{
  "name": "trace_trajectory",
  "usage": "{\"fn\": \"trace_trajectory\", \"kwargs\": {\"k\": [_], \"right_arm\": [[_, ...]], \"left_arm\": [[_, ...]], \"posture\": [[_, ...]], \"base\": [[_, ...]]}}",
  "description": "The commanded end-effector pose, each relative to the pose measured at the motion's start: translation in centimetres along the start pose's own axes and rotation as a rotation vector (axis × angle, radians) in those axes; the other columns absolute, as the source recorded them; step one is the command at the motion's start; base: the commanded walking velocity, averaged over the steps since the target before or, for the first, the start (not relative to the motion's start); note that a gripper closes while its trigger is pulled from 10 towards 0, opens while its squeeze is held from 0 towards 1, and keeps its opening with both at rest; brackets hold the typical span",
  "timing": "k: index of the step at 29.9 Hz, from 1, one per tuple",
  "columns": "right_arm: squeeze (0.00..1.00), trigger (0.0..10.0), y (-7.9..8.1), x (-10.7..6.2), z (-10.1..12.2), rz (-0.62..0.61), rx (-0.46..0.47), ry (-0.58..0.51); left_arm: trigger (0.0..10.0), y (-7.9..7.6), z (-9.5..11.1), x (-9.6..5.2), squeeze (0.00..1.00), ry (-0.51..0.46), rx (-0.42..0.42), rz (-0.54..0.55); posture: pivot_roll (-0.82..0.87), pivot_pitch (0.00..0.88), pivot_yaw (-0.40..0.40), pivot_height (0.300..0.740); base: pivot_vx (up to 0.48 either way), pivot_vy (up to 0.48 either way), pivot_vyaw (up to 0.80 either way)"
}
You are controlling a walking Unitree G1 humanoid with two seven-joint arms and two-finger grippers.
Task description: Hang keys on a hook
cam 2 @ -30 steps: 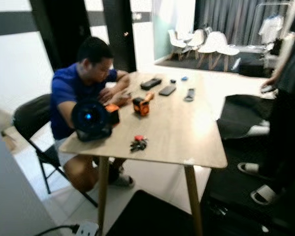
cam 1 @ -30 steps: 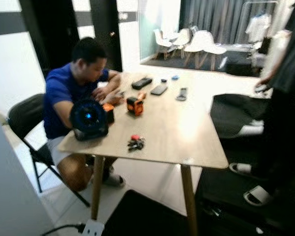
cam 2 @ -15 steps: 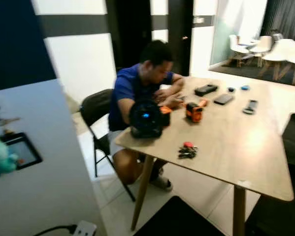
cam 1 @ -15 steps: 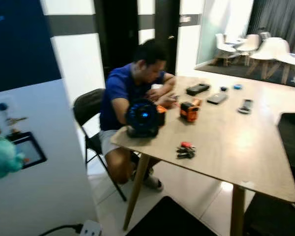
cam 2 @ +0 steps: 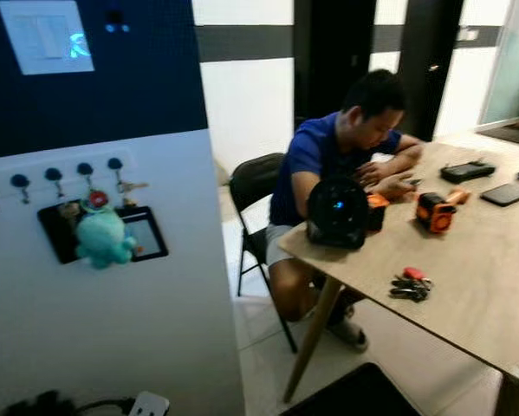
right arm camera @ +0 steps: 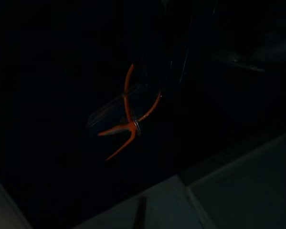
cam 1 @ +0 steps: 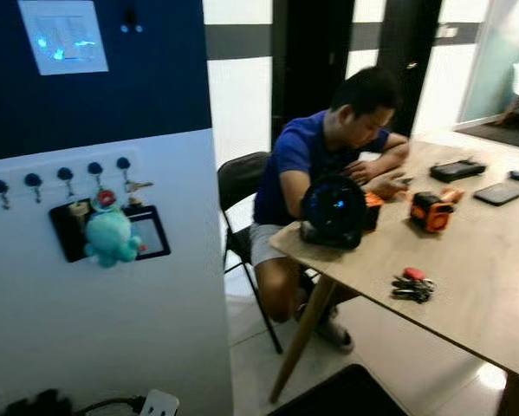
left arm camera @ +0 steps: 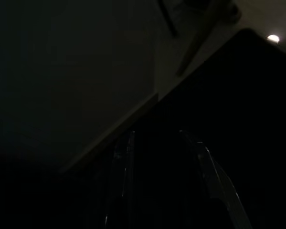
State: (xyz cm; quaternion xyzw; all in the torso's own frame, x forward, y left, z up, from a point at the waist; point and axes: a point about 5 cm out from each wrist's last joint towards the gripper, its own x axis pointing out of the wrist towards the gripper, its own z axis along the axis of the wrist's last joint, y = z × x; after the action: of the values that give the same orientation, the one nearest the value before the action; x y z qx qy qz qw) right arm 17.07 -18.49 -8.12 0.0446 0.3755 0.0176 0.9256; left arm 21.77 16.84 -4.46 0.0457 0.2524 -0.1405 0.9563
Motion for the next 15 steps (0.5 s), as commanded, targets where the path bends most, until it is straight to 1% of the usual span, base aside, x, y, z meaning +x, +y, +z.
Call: {"fn": "trace_trajectory", "kwargs": {"k": [1, 4, 7, 8, 9, 11, 12, 13, 15], "right_arm": [[0.0, 10.0, 0.4, 0.3, 0.4, 0.011, 0.0, -0.008], [0.0, 10.0, 0.4, 0.3, 0.6, 0.009, -0.001, -0.009], [0.0, 10.0, 0.4, 0.4, 0.6, 0.009, -0.001, -0.01], [0.0, 10.0, 0.4, 0.4, 0.7, 0.009, 0.001, -0.013], [0.0, 10.0, 0.4, 0.4, 0.7, 0.009, 0.001, -0.013], [0.0, 10.0, 0.5, 0.5, 0.9, 0.008, 0.003, -0.017], [0.0, 10.0, 0.5, 0.5, 0.9, 0.008, 0.003, -0.017], [0.0, 10.0, 0.5, 0.5, 1.0, 0.008, 0.005, -0.019], [0.0, 10.0, 0.5, 0.6, 1.1, 0.006, 0.009, -0.023]], "left_arm": [[10.0, 0.2, -0.5, -0.2, 0.0, 0.034, -0.008, 0.008], [10.0, 0.2, -0.7, -0.1, 0.0, 0.055, -0.011, 0.019], [10.0, 0.3, -0.7, -0.1, 0.0, 0.054, -0.005, 0.033], [10.0, 0.5, -0.9, -0.1, 0.0, 0.078, 0.012, 0.052], [10.0, 0.5, -0.9, -0.1, 0.0, 0.078, 0.012, 0.052], [10.0, 0.9, -1.2, -0.2, 0.0, 0.124, 0.033, 0.079], [10.0, 0.9, -1.2, -0.2, 0.0, 0.124, 0.033, 0.079], [10.0, 1.0, -1.4, -0.2, 0.0, 0.145, 0.04, 0.091], [10.0, 0.8, -1.5, -0.2, 0.0, 0.153, 0.035, 0.077]], "posture": [[0.07, 0.007, 0.011, 0.74], [0.07, 0.006, 0.011, 0.74], [0.07, 0.005, 0.011, 0.74], [0.07, 0.007, 0.01, 0.74], [0.07, 0.007, 0.01, 0.74], [0.07, 0.009, 0.011, 0.74], [0.07, 0.009, 0.011, 0.74], [0.07, 0.009, 0.011, 0.74], [0.06, 0.011, 0.013, 0.74]], "base": [[0.0, 0.0, 0.8], [0.0, 0.0, 0.8], [0.0, 0.0, 0.8], [0.0, 0.0, 0.8], [0.0, 0.0, 0.8], [0.0, 0.0, 0.8], [0.0, 0.0, 0.8], [0.0, 0.0, 0.8], [0.0, 0.0, 0.8]]}}
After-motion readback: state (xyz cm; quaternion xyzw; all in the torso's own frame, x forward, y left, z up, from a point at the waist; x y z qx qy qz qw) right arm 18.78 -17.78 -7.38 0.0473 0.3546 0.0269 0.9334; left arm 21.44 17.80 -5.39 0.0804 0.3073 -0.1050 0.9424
